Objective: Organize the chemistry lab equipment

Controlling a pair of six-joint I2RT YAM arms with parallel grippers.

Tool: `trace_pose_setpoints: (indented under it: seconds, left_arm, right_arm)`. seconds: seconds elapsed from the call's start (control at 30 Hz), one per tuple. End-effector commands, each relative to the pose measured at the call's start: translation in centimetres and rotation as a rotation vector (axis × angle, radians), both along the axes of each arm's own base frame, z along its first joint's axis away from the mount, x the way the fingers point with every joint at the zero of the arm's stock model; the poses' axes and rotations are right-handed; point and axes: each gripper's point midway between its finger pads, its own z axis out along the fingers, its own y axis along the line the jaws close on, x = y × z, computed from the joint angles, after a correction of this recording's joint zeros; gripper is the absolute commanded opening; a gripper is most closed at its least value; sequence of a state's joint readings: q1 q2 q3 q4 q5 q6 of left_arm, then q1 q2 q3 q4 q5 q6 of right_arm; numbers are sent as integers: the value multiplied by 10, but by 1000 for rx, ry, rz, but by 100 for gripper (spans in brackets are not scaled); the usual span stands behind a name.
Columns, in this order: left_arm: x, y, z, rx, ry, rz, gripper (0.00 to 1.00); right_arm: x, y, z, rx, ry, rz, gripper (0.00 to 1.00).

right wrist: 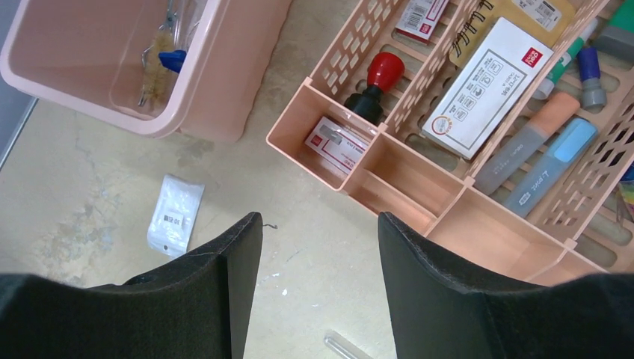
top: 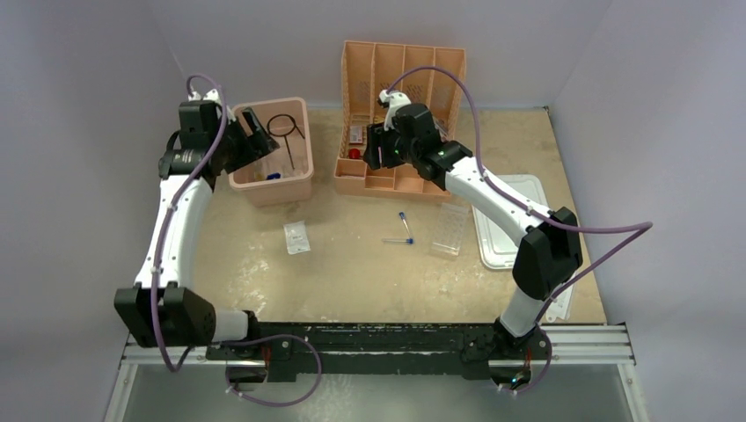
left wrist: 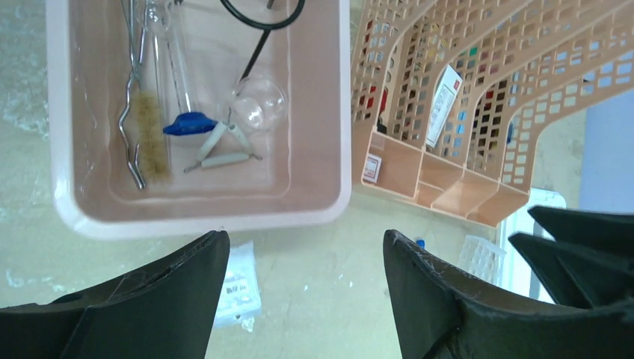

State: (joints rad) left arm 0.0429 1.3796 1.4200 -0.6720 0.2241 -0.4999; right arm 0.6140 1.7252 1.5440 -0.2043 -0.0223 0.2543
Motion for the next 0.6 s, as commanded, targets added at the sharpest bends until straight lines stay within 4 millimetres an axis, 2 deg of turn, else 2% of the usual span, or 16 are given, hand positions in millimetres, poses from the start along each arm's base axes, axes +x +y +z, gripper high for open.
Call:
trace_pose_setpoints:
  seconds: [0.0,0.13,0.23,0.3,0.43,0.57]
  left_arm:
    - [-32,-10,7,-32,-2,-9,72]
    - [-57,-17,14,-20,24,-60,67]
    - [-76,-15,3,5,72,-53,67]
    - [-87,-18,-13,17,114,-51,67]
    - [-106,-27,-59,118,206,-28,67]
    - [-110,-28,-91,130,200,39,65]
  right_arm:
    - [-5,-1,30,66,-43,6,60]
    - [-7,0,30,70,-41,18,60]
    - [-7,2,29,77,-35,18,60]
    - [-7,2,28,79,-33,16,60]
    - [-9,2,24,81,-23,12,60]
    - [-11,0,21,82,-13,6,60]
